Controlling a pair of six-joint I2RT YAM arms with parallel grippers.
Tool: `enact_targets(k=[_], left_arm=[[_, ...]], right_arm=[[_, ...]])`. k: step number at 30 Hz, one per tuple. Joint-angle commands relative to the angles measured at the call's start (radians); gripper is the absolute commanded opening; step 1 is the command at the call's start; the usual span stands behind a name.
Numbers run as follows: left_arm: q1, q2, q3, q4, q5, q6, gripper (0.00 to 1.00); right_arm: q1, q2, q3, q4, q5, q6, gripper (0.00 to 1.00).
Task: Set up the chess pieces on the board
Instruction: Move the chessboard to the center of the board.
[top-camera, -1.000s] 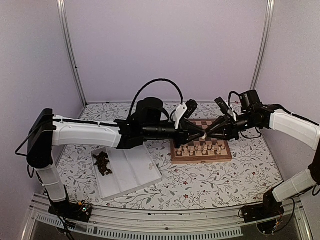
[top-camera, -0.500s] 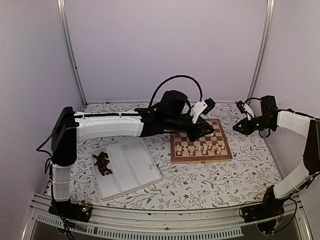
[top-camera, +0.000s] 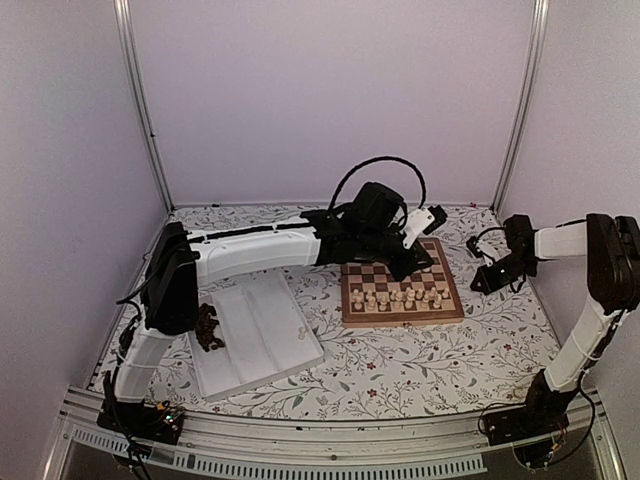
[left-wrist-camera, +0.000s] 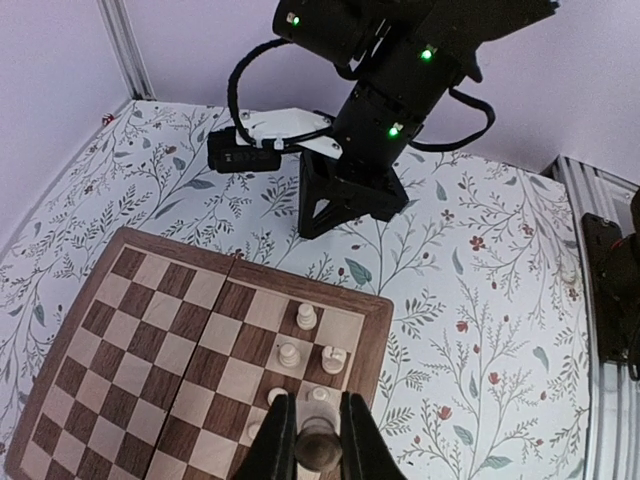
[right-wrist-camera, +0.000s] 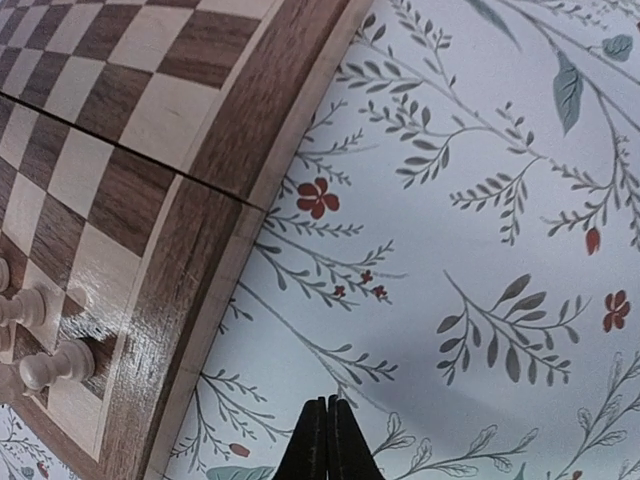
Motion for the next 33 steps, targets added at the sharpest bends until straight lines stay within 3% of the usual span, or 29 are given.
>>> enact_targets(k=[1,16,33], left_arm=[[-0.012,0.027,0.037,-0.046,-0.024,0.033,0.05],[-0.014,0.050,0.020,-0.076,-0.046,0.057,0.05],[-0.064,0.168,0.106,-0.152,-0.065,0.143,0.05]], right_arm=[[0.011,0.051,0.008,-0.050,-0.046,-0.020,0.03],[0.207,0.061,-0.035,-0.176,-0.187,-0.075,0.03],[0.166,0.047,-0.019,-0.139,-0.176,-0.041,0.04]])
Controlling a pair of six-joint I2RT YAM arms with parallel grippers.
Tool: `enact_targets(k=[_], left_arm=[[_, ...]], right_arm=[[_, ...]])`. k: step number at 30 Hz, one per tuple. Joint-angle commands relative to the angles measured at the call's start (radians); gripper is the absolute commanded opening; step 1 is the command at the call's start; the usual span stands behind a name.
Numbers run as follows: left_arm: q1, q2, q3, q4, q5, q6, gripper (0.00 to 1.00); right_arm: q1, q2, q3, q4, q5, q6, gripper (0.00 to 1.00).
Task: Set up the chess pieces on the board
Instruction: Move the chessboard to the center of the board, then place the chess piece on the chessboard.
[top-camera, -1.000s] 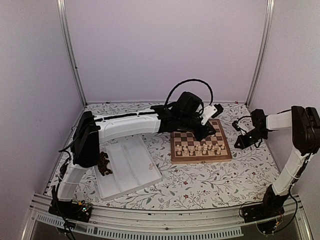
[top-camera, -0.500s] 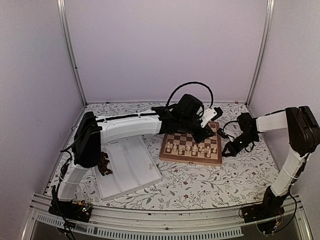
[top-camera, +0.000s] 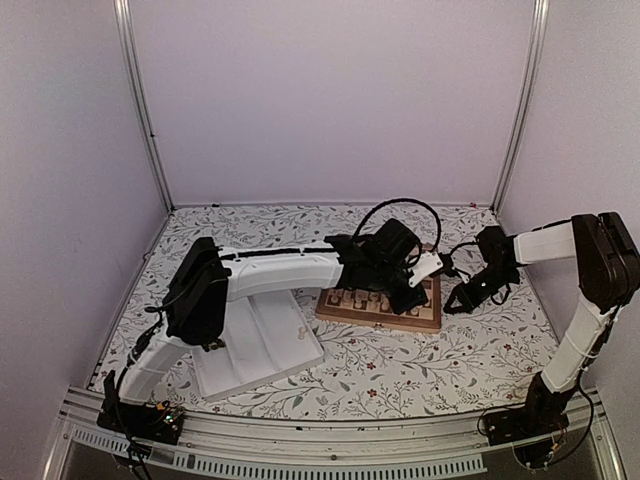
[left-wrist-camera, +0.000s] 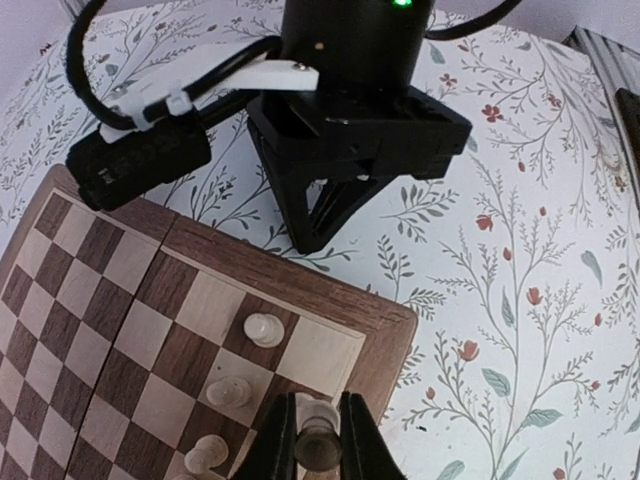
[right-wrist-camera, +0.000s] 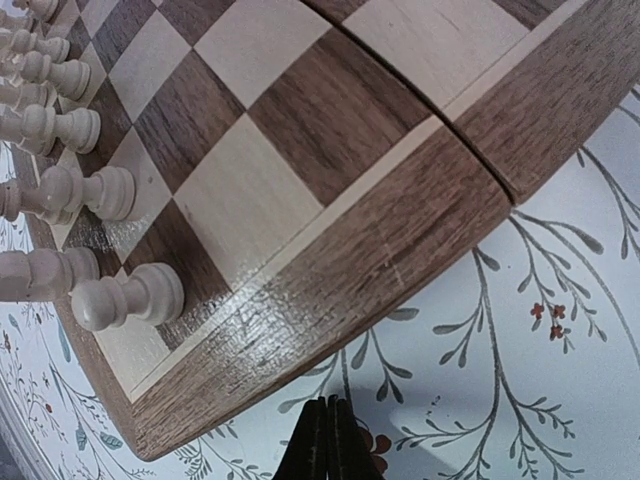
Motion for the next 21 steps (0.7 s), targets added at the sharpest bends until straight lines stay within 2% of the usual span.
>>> enact_targets(k=[1,21], left_arm=[[-0.024,0.024,0.035,0.003,-0.015,0.036,0.05],[-0.047,0.124,0.143,0.013,-0.047,0.057,0.07]], right_arm=[[-0.010,-0.004,-0.003,0.000,-0.015,0.011,0.04],[-0.021,0.002,0.001,-0.002,-0.032,0.008,0.04]])
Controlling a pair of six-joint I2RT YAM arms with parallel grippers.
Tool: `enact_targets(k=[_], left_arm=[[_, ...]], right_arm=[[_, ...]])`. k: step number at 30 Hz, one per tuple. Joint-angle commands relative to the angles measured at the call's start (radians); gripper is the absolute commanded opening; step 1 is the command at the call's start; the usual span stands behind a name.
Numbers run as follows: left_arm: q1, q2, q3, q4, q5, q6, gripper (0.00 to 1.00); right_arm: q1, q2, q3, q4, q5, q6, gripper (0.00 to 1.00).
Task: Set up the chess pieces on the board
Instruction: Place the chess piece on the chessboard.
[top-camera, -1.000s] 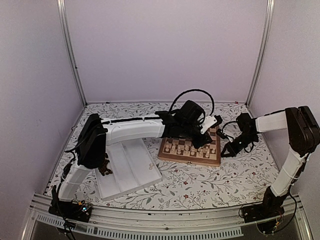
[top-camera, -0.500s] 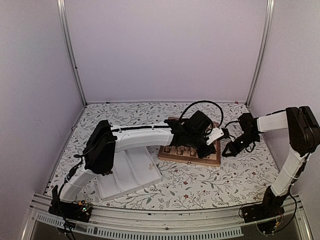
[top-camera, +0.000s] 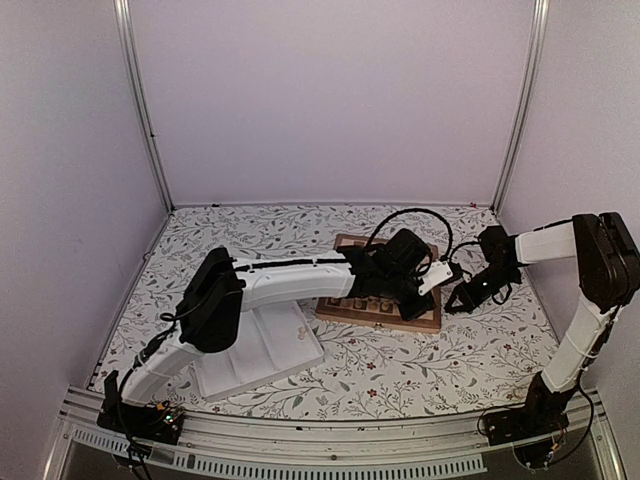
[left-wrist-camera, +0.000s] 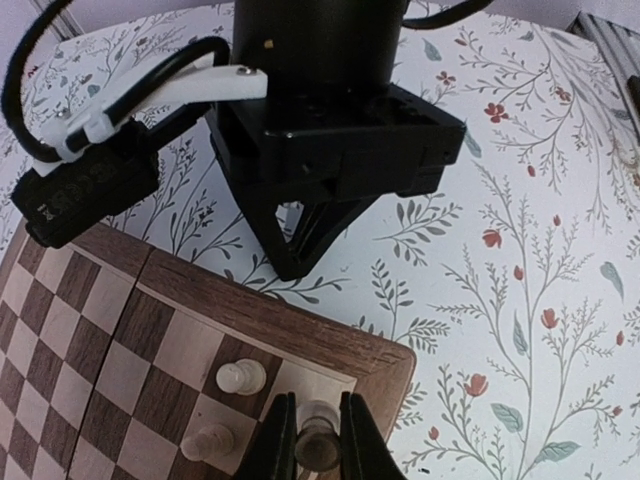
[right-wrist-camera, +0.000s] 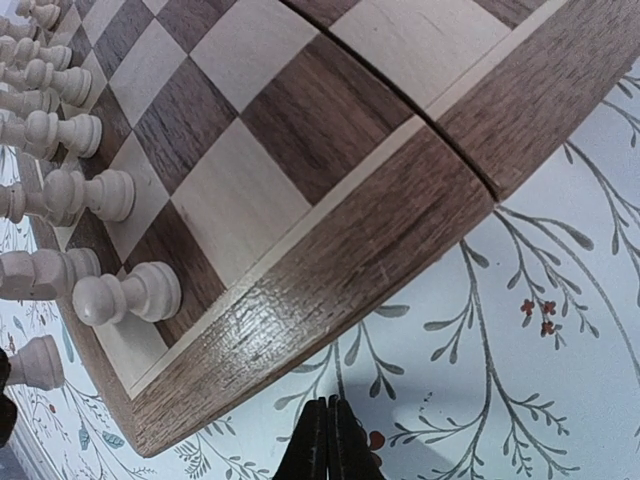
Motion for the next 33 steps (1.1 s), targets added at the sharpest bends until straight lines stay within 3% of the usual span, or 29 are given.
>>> enact_targets(k=[1,20,33], left_arm=[[-0.015,0.034,0.043,0.014,-0.017,0.014,0.07],[-0.016,0.072,0.069,0.024,-0.027,0.017,0.15],[-0.023,0.065,0.069,0.032,-0.041,0.024,0.33]], right_arm=[[-0.006,0.002,0.000,-0.003,-0.017,0.008,0.04],[-0.010,0.010,0.003,-0.008,-0.029,0.007,0.05],[-0.012,0.010,0.004,-0.010,-0.033,0.007,0.05]])
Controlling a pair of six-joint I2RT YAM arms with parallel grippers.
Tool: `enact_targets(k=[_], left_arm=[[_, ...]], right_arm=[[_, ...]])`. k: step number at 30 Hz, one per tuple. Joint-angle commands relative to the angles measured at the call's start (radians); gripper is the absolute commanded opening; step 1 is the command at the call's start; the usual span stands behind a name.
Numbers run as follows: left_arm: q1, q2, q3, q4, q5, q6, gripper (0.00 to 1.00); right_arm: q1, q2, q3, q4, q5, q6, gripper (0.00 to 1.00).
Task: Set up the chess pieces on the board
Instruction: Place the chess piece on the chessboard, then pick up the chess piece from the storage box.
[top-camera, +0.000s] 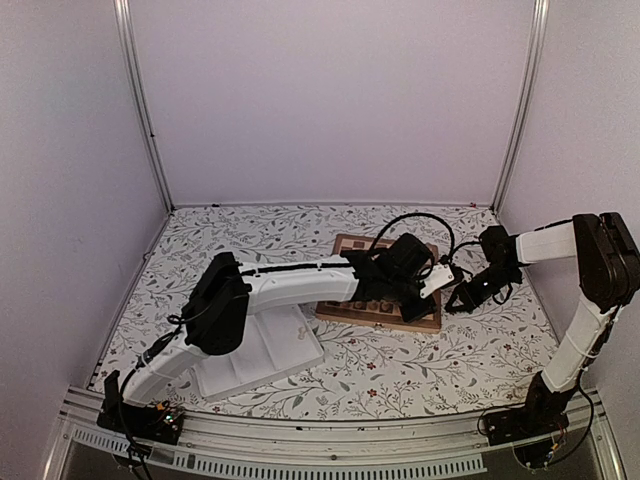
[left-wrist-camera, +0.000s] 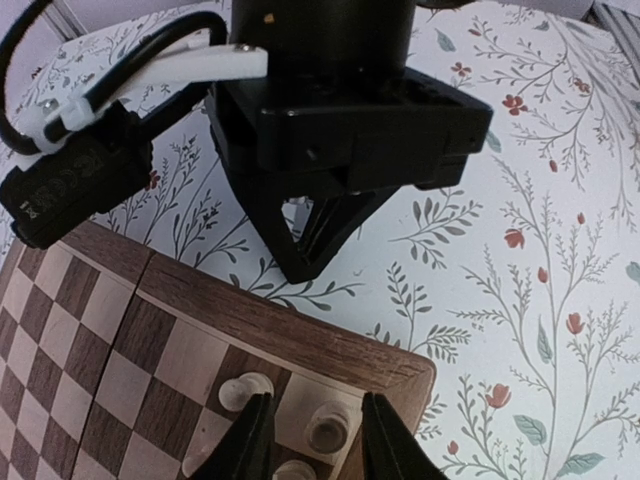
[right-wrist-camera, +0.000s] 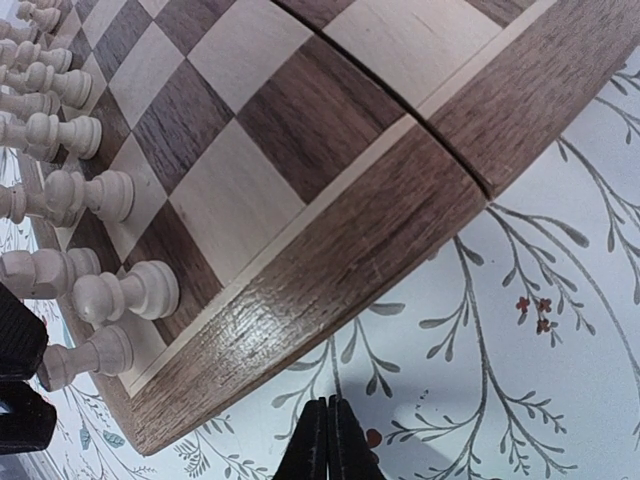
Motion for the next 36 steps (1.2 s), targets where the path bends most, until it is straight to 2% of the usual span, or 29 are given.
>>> enact_targets(k=[1,5,8,11,14,19,23,26,28,31,36], left_arm=[[-0.021,0.011,0.025,0.025,-0.011,0.009,0.34],[-0.043,-0.059,0.010,0.035,-0.057,0.039,0.39],[-0.062,-0.194,-0.077,0.071,-0.092,0.063,0.41],[-0.067,-0.390,-0.265,0.151,-0.138,0.057,0.43],[-0.061,-0.575,-0.482,0.215,-0.211,0.031,0.45],[0.004,-0.764,-0.760,0.107,-0.283,-0.078,0.46],[0.117,-0.887,-0.974,0.044,-0.229,-0.209,0.44],[0.200,-0.982,-1.132,0.083,-0.158,-0.285,0.44],[0.258,-1.025,-1.211,0.116,-0.054,-0.326,0.44],[0.314,-1.033,-1.268,0.132,0.058,-0.377,0.38],[0.303,-0.995,-1.306,0.128,0.103,-0.495,0.32]], right_arm=[[-0.005,0.010,0.004,-0.010,-0.026,0.008,0.05],[-0.009,-0.010,0.007,-0.010,-0.018,0.008,0.05],[-0.027,-0.052,0.012,-0.010,-0.004,0.009,0.05],[-0.049,-0.103,0.014,-0.011,0.016,0.008,0.08],[-0.058,-0.165,0.012,-0.009,0.060,0.004,0.15],[-0.057,-0.273,0.004,-0.007,0.059,-0.022,0.24],[-0.029,-0.335,0.048,-0.062,-0.013,-0.066,0.25],[0.074,-0.372,0.107,-0.102,-0.012,-0.105,0.25],[0.162,-0.389,0.148,-0.116,0.010,-0.133,0.27],[0.276,-0.383,0.218,-0.134,0.021,-0.151,0.27],[0.386,-0.312,0.288,-0.129,0.051,-0.137,0.28]])
